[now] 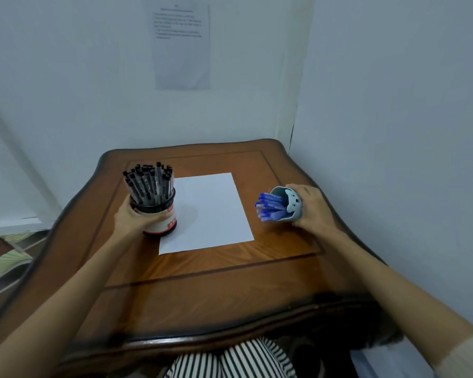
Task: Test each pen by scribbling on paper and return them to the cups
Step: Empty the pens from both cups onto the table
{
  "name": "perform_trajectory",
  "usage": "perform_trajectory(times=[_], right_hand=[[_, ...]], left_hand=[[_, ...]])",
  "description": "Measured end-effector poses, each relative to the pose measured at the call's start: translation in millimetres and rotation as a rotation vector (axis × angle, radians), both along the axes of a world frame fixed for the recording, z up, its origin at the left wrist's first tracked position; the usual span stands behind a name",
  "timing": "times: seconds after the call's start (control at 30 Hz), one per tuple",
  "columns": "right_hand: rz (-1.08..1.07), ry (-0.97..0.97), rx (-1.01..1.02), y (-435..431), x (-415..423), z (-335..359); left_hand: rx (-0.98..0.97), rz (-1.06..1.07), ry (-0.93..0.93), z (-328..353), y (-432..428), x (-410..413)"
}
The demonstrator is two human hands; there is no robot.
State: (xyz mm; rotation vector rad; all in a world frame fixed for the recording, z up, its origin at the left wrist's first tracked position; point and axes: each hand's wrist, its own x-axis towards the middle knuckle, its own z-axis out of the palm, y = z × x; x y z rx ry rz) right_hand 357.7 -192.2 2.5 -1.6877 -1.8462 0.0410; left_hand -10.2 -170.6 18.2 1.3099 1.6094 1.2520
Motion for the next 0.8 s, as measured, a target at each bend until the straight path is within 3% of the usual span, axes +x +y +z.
perform_trajectory(times=[0.07, 0.33, 0.8], right_hand=[[0.012, -0.032, 0.001, 0.1, 4.2, -4.8], [0.004, -0.39, 0.054, 4.0, 16.6, -14.0], [-0.063, -0.821, 0.098, 7.1, 38.1, 2.2]], left_hand=[[-0.005, -0.025, 0.094, -2.5, 2.3, -7.2], [-0.022, -0.014, 0.064, -22.7, 10.6, -21.3], [0.009, -0.039, 0.097, -22.9, 11.4, -21.1]])
